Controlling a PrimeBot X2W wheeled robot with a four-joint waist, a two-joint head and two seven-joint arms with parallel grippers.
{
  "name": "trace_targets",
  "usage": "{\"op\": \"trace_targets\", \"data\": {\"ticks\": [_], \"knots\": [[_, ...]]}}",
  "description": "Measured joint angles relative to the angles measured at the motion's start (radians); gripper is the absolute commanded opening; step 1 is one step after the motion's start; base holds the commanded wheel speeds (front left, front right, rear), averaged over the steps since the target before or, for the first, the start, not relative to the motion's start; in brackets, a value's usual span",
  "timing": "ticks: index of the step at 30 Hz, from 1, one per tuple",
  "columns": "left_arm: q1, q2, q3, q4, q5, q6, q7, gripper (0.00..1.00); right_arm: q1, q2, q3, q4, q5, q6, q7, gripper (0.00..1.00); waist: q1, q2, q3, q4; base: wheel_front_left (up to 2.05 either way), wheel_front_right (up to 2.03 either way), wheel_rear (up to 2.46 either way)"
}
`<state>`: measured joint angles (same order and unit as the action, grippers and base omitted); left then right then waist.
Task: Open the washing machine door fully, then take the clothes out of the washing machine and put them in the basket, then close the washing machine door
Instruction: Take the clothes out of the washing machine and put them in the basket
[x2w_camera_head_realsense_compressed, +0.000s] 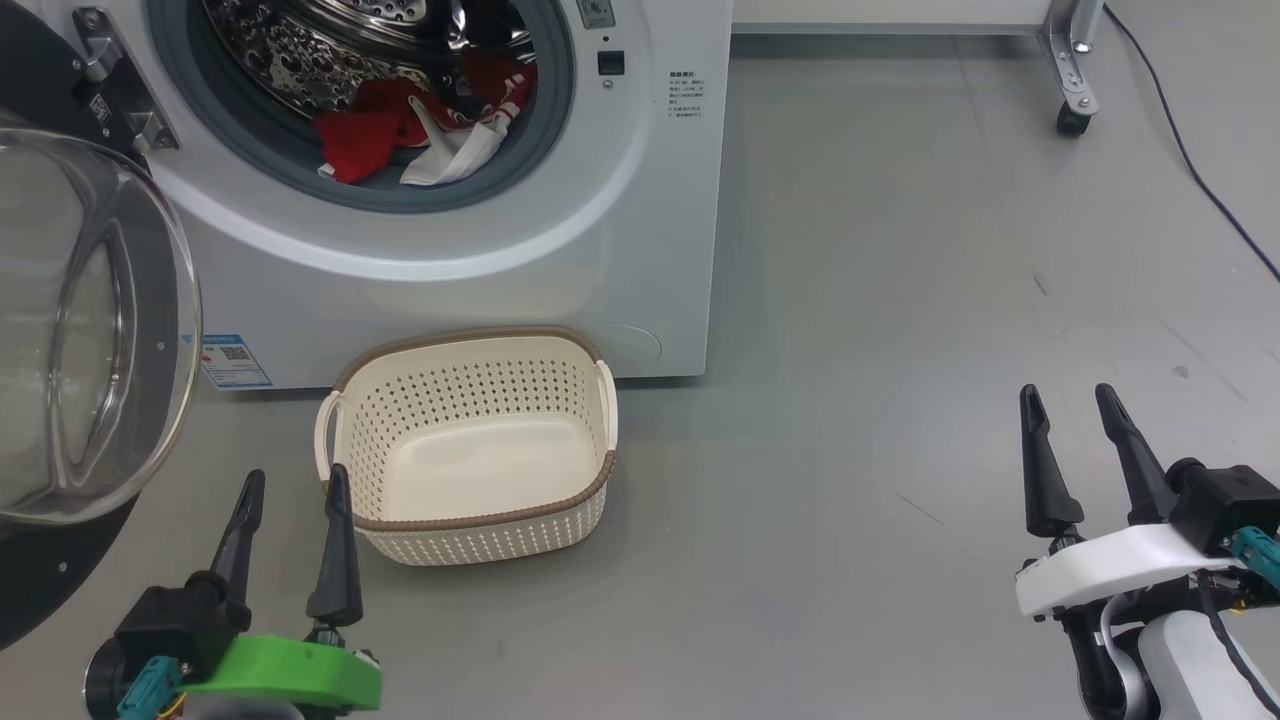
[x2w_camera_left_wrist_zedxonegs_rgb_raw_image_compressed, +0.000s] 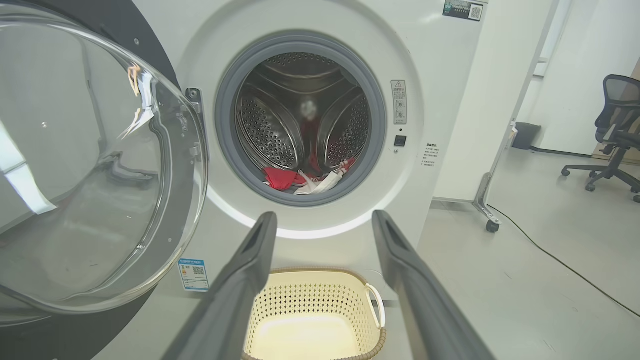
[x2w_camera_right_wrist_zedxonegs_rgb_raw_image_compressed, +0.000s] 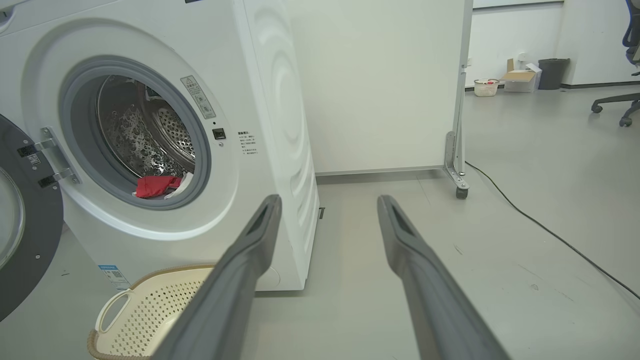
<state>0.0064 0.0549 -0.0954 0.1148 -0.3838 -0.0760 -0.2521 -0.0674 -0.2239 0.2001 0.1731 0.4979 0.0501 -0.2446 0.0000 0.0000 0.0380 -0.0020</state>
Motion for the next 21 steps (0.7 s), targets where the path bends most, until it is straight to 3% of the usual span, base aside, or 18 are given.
{"op": "trace_targets", "data": {"ticks": [21], "knots": [[0.016, -0.002, -0.012, -0.009, -0.003, 0.000, 0.000, 1.00, 0.000, 0.001, -0.006, -0.006, -0.007, 0.000, 0.000, 1.00, 0.0000, 0.0000, 0.013, 0.003, 0.00, 0.00, 0.00]]}}
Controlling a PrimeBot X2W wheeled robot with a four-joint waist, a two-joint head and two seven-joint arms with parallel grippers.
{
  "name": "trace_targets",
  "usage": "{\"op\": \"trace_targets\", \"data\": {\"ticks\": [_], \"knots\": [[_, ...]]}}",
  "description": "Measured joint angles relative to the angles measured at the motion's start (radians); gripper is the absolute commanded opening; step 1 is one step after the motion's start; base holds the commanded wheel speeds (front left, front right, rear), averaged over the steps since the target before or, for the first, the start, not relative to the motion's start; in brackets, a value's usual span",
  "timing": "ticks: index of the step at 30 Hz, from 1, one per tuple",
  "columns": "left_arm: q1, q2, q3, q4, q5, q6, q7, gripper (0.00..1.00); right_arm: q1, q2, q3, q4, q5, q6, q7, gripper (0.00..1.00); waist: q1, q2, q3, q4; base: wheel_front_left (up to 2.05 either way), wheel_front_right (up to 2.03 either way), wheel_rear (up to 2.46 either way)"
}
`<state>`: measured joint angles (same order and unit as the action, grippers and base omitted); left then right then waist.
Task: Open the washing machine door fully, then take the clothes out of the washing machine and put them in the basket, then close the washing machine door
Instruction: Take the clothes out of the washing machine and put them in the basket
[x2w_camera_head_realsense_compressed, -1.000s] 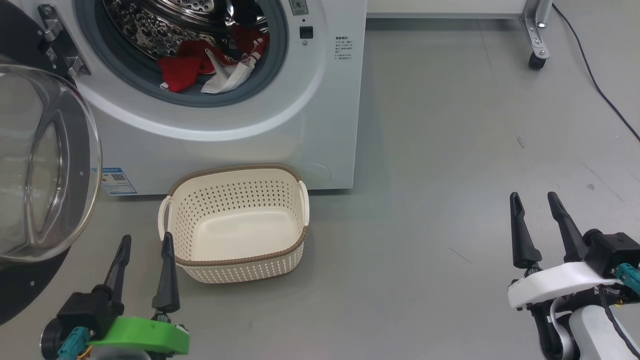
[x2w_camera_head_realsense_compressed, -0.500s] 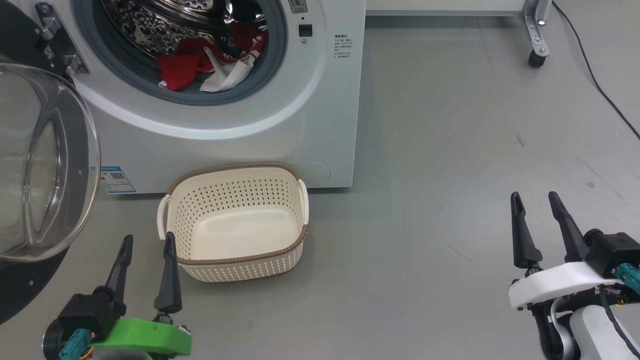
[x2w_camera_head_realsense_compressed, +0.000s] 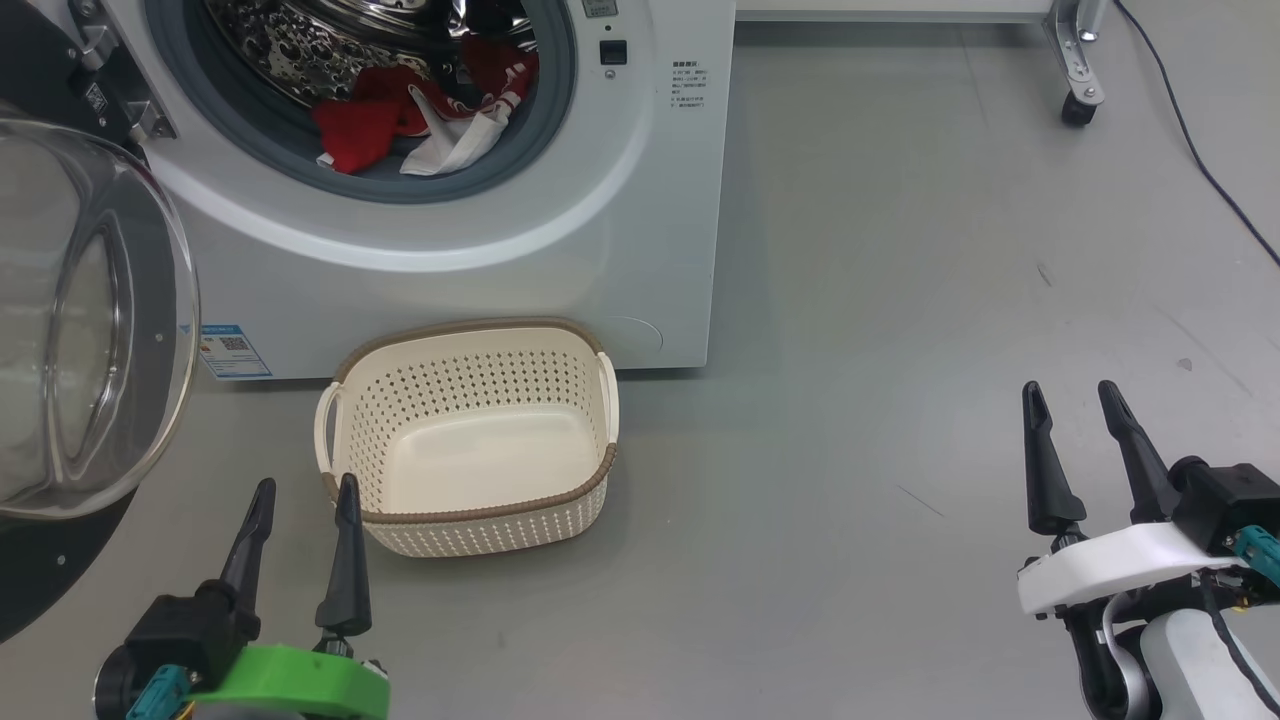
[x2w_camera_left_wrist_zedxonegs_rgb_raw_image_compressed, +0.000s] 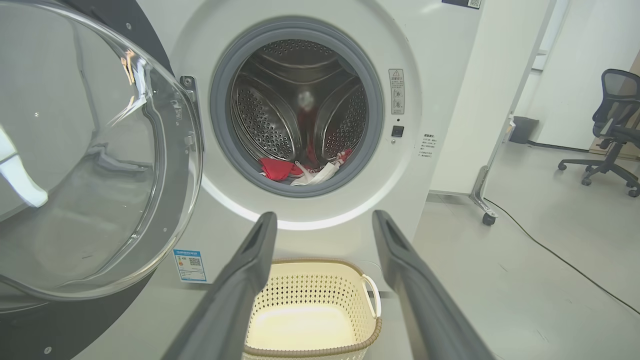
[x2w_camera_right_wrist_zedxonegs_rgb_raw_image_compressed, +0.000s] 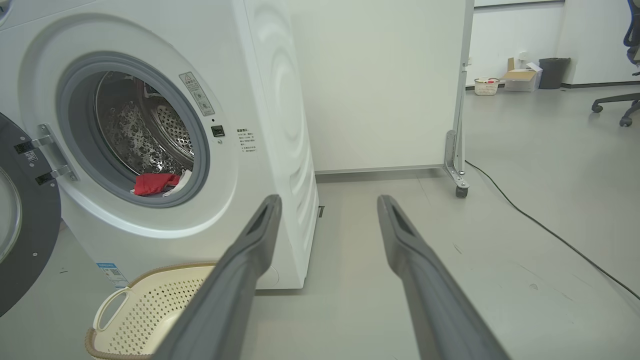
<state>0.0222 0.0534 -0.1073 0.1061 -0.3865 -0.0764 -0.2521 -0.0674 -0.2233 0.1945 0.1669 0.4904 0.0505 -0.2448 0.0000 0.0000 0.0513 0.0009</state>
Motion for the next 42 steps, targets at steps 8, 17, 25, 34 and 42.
{"op": "trace_targets", "data": {"ticks": [8, 17, 25, 34, 42], "knots": [[0.000, 0.000, -0.018, -0.001, 0.000, -0.006, 0.000, 1.00, 0.000, 0.001, -0.001, 0.000, 0.000, 0.001, 0.000, 1.00, 0.0000, 0.0000, 0.006, 0.001, 0.01, -0.01, 0.00], [0.000, 0.000, -0.020, -0.022, -0.014, -0.014, 0.000, 1.00, 0.000, 0.001, -0.001, 0.001, 0.000, 0.003, 0.000, 1.00, 0.0000, 0.0000, 0.007, 0.000, 0.28, -0.28, 0.00], [0.000, 0.000, -0.019, -0.022, -0.014, -0.017, 0.000, 1.00, 0.000, 0.001, -0.002, 0.002, 0.000, 0.009, 0.000, 1.00, 0.0000, 0.0000, 0.007, 0.005, 0.60, -0.60, 0.00], [0.000, 0.000, 0.000, -0.026, -0.019, -0.017, 0.000, 1.00, 0.000, 0.003, -0.003, 0.004, 0.000, 0.010, 0.000, 1.00, 0.0000, 0.0000, 0.006, 0.012, 0.95, -0.95, 0.00], [0.000, -0.001, 0.008, -0.034, -0.030, -0.017, 0.000, 1.00, 0.000, 0.004, -0.008, 0.004, 0.000, 0.010, 0.000, 1.00, 0.0000, 0.0000, 0.013, 0.017, 1.29, -1.32, 0.03]]}}
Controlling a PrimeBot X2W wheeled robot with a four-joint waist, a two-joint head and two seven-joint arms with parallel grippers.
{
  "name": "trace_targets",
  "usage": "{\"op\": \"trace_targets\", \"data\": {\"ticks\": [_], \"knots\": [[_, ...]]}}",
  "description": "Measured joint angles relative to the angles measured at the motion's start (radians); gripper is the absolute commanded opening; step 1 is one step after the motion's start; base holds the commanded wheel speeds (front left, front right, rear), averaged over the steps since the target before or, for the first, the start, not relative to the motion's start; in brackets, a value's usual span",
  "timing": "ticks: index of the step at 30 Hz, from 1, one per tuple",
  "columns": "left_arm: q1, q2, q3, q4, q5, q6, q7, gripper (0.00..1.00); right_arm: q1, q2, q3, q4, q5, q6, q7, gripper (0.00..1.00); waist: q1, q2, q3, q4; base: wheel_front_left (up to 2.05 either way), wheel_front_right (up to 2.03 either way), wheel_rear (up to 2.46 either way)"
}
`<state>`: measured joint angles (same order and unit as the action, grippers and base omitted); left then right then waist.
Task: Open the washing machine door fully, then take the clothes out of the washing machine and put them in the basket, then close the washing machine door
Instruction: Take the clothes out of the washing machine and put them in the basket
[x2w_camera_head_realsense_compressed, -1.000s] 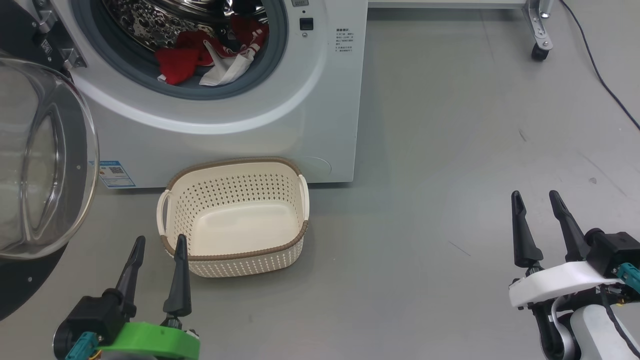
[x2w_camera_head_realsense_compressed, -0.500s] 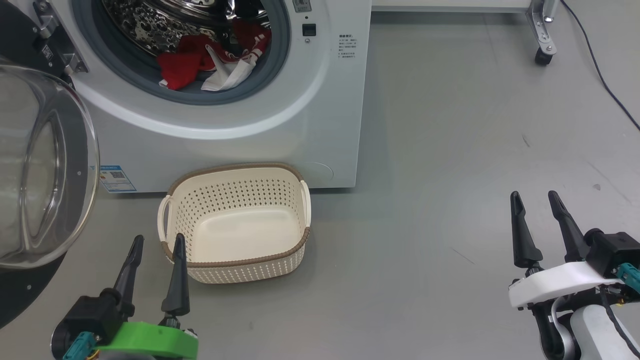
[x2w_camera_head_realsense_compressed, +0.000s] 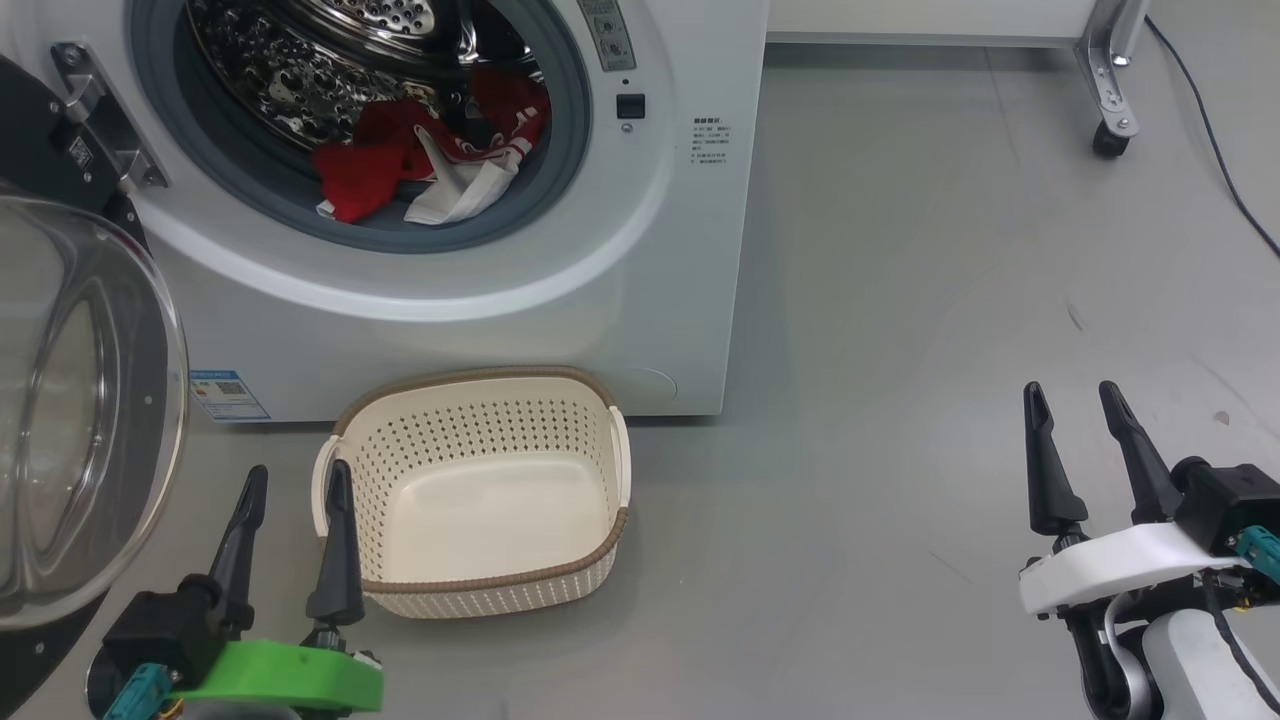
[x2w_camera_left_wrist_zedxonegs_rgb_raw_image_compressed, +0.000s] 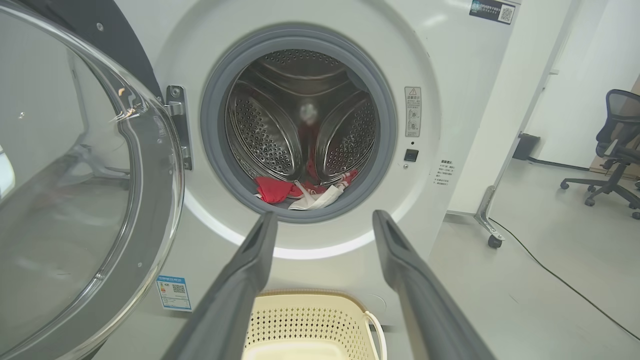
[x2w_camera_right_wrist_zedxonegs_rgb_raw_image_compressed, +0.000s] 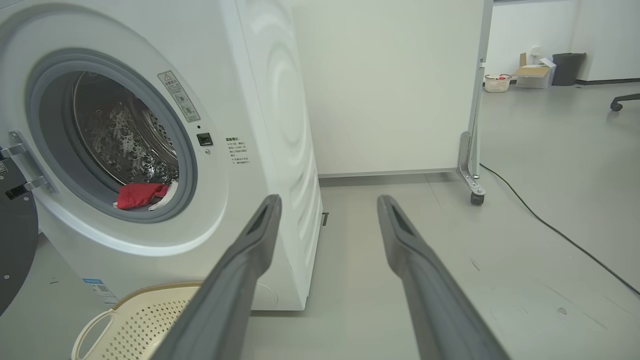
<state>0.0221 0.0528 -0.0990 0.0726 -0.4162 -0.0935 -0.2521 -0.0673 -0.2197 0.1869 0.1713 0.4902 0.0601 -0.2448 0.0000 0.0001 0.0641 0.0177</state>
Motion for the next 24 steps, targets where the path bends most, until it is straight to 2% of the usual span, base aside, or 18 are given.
{"op": "trace_targets", "data": {"ticks": [13, 24], "knots": [[0.000, -0.001, 0.004, -0.011, 0.018, 0.009, 0.000, 1.00, 0.000, 0.001, -0.004, 0.000, 0.000, 0.000, 0.000, 1.00, 0.0000, 0.0000, 0.004, 0.005, 1.30, -1.37, 0.07], [0.000, -0.002, -0.004, -0.004, 0.006, 0.009, 0.000, 1.00, 0.000, 0.003, -0.010, 0.002, 0.000, 0.000, 0.000, 1.00, 0.0000, -0.0001, 0.004, 0.000, 0.72, -0.96, 0.24]]}}
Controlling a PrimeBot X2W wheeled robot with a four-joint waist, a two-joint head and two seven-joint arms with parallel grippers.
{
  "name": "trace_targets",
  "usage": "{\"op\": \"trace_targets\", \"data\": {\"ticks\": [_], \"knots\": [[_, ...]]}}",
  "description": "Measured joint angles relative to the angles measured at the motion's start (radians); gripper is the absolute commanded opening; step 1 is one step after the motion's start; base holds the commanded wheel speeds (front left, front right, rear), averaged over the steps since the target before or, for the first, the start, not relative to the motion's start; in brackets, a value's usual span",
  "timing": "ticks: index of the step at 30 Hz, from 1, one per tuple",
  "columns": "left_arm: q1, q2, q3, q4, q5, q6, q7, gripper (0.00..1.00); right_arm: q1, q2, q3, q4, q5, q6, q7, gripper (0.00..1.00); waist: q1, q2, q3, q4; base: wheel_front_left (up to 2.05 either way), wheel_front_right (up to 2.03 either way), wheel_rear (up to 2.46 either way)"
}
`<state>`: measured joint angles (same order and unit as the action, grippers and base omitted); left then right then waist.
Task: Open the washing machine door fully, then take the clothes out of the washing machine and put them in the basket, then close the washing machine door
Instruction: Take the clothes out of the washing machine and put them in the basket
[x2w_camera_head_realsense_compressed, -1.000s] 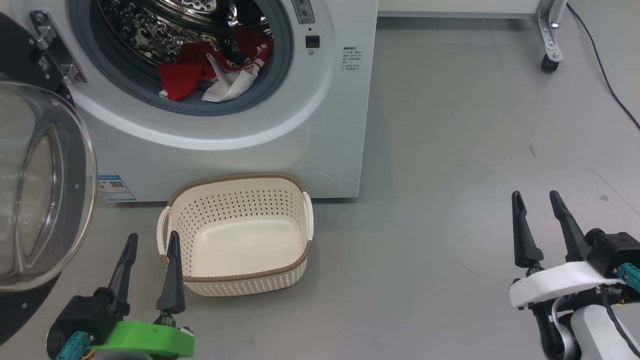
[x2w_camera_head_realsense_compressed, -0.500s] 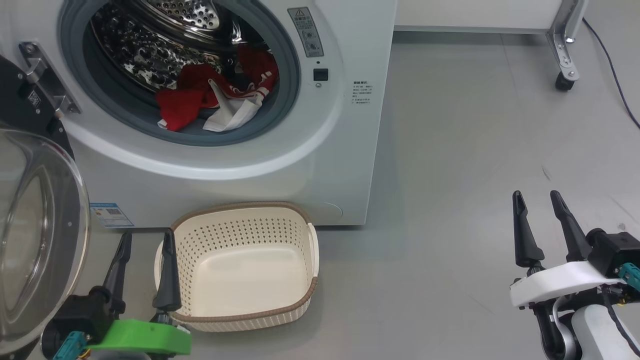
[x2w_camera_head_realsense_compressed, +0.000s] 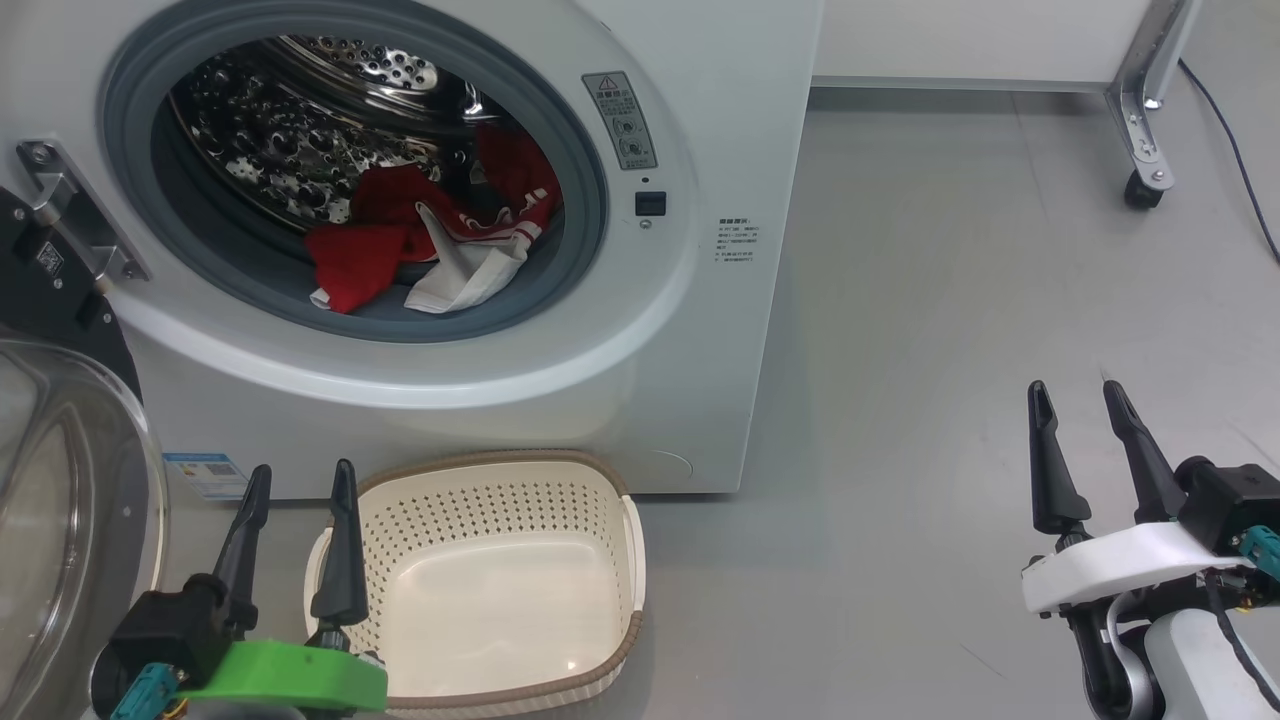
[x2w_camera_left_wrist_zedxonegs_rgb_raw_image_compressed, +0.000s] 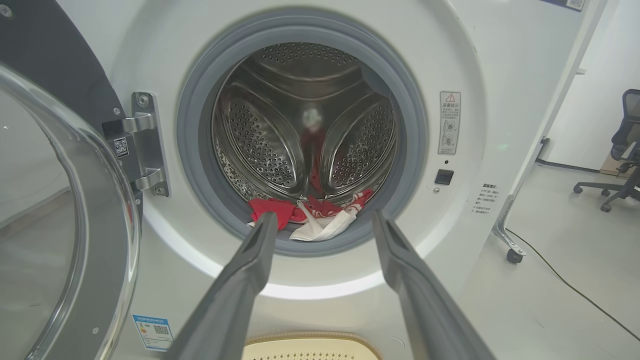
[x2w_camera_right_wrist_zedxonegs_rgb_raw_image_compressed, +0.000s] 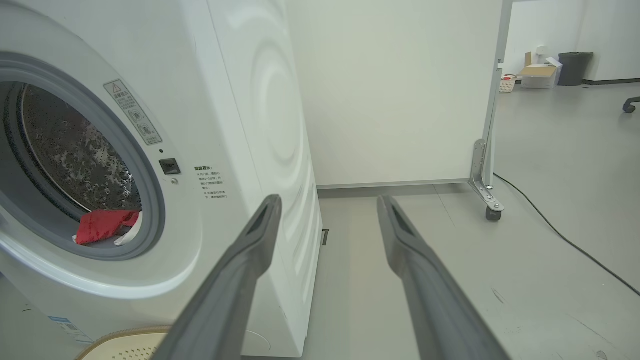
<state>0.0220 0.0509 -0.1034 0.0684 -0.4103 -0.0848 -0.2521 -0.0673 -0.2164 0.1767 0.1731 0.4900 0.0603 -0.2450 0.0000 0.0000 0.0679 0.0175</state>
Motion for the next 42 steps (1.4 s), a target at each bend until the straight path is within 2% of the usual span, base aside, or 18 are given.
{"op": "trace_targets", "data": {"ticks": [42], "knots": [[0.000, 0.000, -0.027, 0.031, 0.034, 0.000, 0.000, 1.00, 0.000, 0.003, -0.005, 0.008, -0.003, 0.009, -0.002, 1.00, 0.0000, 0.0000, 0.015, -0.003, 0.10, -0.11, 0.01]]}}
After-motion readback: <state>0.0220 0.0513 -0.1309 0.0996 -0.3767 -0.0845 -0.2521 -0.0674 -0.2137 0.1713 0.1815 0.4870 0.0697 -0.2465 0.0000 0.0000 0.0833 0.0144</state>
